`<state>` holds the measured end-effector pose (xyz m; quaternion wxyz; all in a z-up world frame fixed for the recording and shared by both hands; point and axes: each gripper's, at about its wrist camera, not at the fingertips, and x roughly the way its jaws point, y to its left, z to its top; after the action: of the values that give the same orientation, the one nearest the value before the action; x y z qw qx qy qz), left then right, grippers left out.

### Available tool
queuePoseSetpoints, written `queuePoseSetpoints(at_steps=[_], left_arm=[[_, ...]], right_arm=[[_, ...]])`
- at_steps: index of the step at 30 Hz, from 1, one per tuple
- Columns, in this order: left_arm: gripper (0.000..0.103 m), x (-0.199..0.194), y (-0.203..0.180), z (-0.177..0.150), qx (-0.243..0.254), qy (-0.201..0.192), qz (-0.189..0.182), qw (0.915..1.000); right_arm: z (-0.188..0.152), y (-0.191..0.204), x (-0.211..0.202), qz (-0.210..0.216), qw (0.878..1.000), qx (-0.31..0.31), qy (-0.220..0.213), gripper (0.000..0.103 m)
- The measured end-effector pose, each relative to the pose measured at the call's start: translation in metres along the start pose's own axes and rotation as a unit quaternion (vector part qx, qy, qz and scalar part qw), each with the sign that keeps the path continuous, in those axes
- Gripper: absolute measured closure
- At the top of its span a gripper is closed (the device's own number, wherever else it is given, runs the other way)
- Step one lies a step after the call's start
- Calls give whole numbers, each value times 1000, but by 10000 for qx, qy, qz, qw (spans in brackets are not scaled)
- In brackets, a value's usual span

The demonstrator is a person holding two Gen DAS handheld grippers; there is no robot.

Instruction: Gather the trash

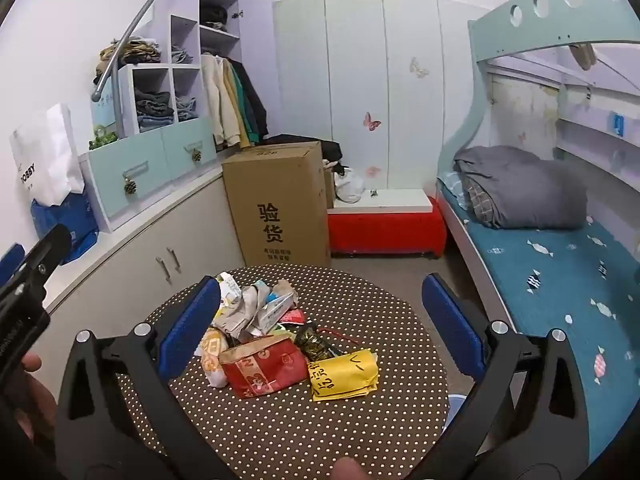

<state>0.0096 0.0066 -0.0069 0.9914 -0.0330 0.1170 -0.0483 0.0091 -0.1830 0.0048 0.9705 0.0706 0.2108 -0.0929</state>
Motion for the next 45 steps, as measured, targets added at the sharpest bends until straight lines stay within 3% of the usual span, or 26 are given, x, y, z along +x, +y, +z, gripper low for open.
queuePoseSetpoints(at_steps=[4,7,10,45], left_arm=[[4,3,-19,-2,743,84,516,9959],[4,10,-12,-3,373,334,293,9983],[4,15,-10,-3,337,449,189,9982],[4,5,-24,5,582,266,174,9978]], right_arm=[[2,-2,0,101,9999,21,-3,5],[2,-3,2,113,9999,-3,-22,5],[2,-3,2,113,9999,-30,-36,5],[12,1,-9,113,9996,-138,-222,5]])
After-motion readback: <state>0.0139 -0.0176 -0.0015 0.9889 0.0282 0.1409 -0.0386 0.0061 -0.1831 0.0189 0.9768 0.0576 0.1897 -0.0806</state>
